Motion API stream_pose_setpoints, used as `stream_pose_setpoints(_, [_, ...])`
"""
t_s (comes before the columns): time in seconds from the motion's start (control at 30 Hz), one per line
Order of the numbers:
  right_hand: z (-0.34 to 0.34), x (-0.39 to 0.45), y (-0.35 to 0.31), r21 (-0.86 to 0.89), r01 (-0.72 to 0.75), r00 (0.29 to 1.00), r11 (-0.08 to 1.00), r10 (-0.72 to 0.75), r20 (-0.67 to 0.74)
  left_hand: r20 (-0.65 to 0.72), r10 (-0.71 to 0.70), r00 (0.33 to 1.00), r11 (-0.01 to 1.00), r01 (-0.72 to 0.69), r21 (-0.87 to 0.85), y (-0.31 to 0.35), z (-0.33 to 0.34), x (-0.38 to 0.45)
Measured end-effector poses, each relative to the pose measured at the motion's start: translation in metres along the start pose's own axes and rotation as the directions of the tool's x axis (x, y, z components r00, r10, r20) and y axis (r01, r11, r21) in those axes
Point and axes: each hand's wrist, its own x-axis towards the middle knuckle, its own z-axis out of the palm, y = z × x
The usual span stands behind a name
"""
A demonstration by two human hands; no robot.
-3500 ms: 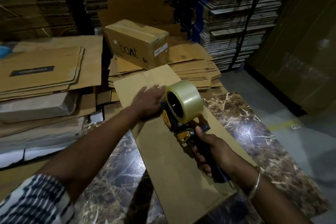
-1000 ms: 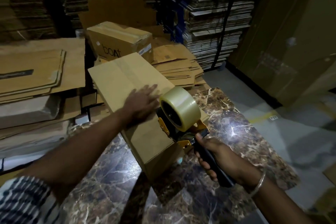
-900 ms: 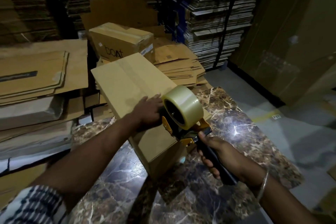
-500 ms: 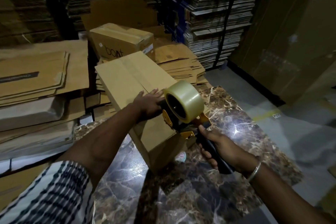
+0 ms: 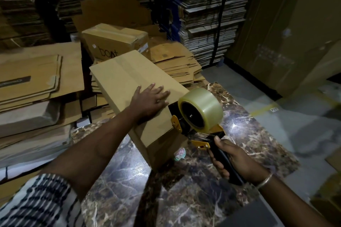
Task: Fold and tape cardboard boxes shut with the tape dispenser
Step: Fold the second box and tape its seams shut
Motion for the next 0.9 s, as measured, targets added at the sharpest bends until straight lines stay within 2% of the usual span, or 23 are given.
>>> stream_pose_setpoints(0.1, [0.001, 0.014, -0.002, -0.016, 0.003, 1.000, 1.000, -0.003, -0.006, 0.035, 0.033, 0.999, 0.998, -0.031, -0.059, 0.015, 0.006, -0.004])
stream_pose_setpoints(0.2, [0.002, 0.025, -0.005, -0.016, 0.021, 1.000, 1.000, -0.020, 0.015, 0.147, 0.001, 0.989, 0.999, 0.006, -0.050, 0.008, 0.005, 0.000])
stream_pose_setpoints(0.27, [0.002, 0.027, -0.005, -0.002, 0.030, 0.999, 1.000, -0.030, 0.029, 0.175, -0.008, 0.984, 1.000, 0.011, -0.018, 0.004, 0.003, 0.001])
stream_pose_setpoints(0.53, [0.000, 0.022, 0.021, -0.019, 0.066, 0.998, 0.998, -0.065, 0.017, 0.136, 0.028, 0.990, 0.999, -0.022, -0.047, 0.000, 0.008, 0.001])
stream_pose_setpoints(0.9, [-0.002, 0.005, 0.049, 0.074, 0.076, 0.997, 0.994, -0.076, -0.006, 0.149, 0.038, 0.988, 0.999, -0.036, -0.014, 0.001, 0.003, 0.001])
